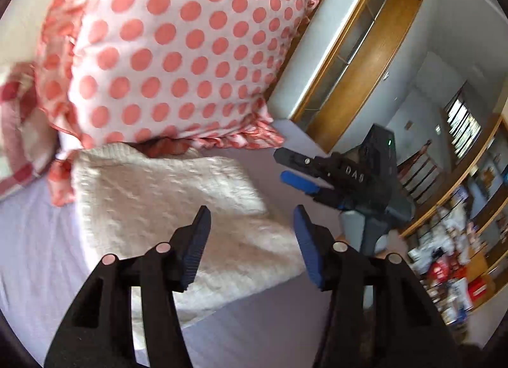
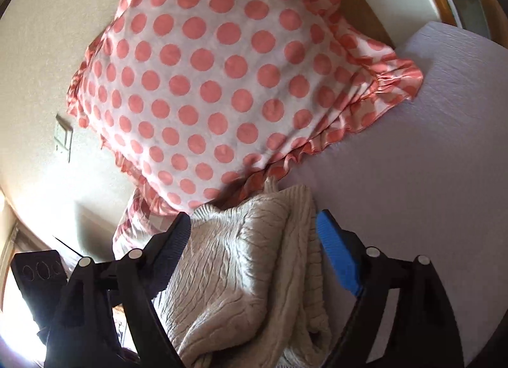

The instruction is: Fold small clothes

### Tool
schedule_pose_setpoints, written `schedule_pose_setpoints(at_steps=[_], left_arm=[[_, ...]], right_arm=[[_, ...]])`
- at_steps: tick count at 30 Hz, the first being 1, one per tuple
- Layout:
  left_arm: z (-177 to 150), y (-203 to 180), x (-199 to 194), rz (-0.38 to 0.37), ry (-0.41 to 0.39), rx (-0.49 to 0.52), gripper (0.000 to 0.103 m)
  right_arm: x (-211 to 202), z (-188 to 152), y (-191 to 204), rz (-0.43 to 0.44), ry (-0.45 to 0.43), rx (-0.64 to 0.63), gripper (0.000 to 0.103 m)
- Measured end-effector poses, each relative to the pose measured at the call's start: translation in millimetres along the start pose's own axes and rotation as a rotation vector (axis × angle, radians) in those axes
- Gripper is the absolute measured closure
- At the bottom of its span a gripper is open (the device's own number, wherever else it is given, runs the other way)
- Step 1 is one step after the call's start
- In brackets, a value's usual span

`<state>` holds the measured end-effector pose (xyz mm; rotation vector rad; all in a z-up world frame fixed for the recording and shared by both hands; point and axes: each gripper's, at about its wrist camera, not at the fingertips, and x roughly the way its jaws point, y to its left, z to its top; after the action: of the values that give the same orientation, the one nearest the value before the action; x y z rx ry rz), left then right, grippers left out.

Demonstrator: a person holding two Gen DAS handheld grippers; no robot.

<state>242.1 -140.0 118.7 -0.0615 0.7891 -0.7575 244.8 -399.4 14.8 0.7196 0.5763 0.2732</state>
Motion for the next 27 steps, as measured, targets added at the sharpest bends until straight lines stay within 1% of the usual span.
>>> schedule_pose_setpoints(at_steps=[1,2,3,5,6,7,8,9,11,12,13,14,15,16,17,18,19,20,21,22,23,24,25,27], left_arm=[[-8.4,-2.6,-4.8,0.051,0.004,0.04,0.048],[-19.0,-1.9,-5.4,0.081,0.016,0.063,0.048],[-27.0,3.2,-5.6,0.089,0.034,0.07,0.048],[-43.5,9.5,-0.3,0.086,0.062,0.063,0.048],[-50.0,12.3,2.6,0.085,0.066,0.061,0.047],[-55.5,15.0,7.2,0.085,0.071,0.06,0.046],[-59.6,18.0,12.0,0.088,0.079,0.058,0.045],[-64.0,21.3,17.5,0.085,0.096,0.051,0.045],[-70.2,25.0,31.7,0.067,0.145,0.039,0.045],[-73.6,24.3,38.4,0.064,0.168,0.045,0.045],[-76.5,22.4,43.1,0.067,0.183,0.059,0.046],[-79.3,19.4,45.0,0.078,0.181,0.079,0.046],[-80.3,16.3,46.4,0.091,0.175,0.099,0.044],[-80.5,13.5,46.4,0.097,0.176,0.115,0.044],[-79.4,13.2,42.8,0.093,0.169,0.112,0.045],[-76.6,15.8,35.2,0.063,0.148,0.085,0.047],[-72.9,22.6,23.6,0.032,0.109,0.039,0.046],[-67.8,31.6,9.4,0.025,0.056,-0.009,0.046],[-62.4,43.0,-4.5,0.034,0.003,-0.059,0.043],[-56.3,56.7,-14.5,0.052,-0.038,-0.113,0.039],[-51.6,72.3,-20.2,0.071,-0.057,-0.168,0.034],[-47.7,87.2,-19.5,0.076,-0.043,-0.216,0.034],[-44.5,102.1,-14.3,0.061,-0.006,-0.272,0.034],[-41.8,123.8,0.6,0.01,0.061,-0.369,0.034]], right_arm=[[6.9,-2.5,6.1,-0.018,0.024,-0.035,0.037],[14.4,-5.3,11.3,-0.047,0.051,-0.068,0.041],[21.3,-10.1,15.3,-0.07,0.072,-0.092,0.048],[37.1,-19.9,19.9,-0.121,0.128,-0.138,0.056],[44.2,-24.3,21.4,-0.148,0.146,-0.164,0.063],[49.4,-27.4,22.7,-0.184,0.15,-0.19,0.079],[49.6,-27.3,23.7,-0.19,0.129,-0.202,0.082],[46.3,-23.9,23.3,-0.188,0.098,-0.19,0.092],[37.7,-15.1,17.1,-0.206,0.023,-0.146,0.093],[36.9,-12.9,12.5,-0.241,0.004,-0.133,0.093],[40.0,-12.4,6.7,-0.275,0.005,-0.124,0.093],[45.8,-11.5,-0.1,-0.293,0.025,-0.113,0.093],[50.7,-12.2,-4.3,-0.3,0.047,-0.111,0.093],[51.0,-12.4,-2.7,-0.303,0.047,-0.123,0.093],[48.4,-11.1,0.6,-0.309,0.048,-0.132,0.09],[43.1,-9.0,2.0,-0.302,0.051,-0.119,0.085],[35.1,-7.2,1.4,-0.292,0.051,-0.09,0.059],[26.0,-6.1,-0.1,-0.277,0.045,-0.06,0.024],[17.2,-5.6,-1.6,-0.237,0.035,-0.038,0.009],[11.3,-5.2,-1.8,-0.186,0.036,-0.025,0.005],[9.4,-4.5,-3.9,-0.149,0.052,-0.005,0.005],[11.0,-4.4,-7.3,-0.121,0.079,0.017,0.005],[15.8,-5.3,-11.2,-0.098,0.105,0.049,0.005],[28.3,-10.4,-18.8,-0.071,0.172,0.099,0.006]])
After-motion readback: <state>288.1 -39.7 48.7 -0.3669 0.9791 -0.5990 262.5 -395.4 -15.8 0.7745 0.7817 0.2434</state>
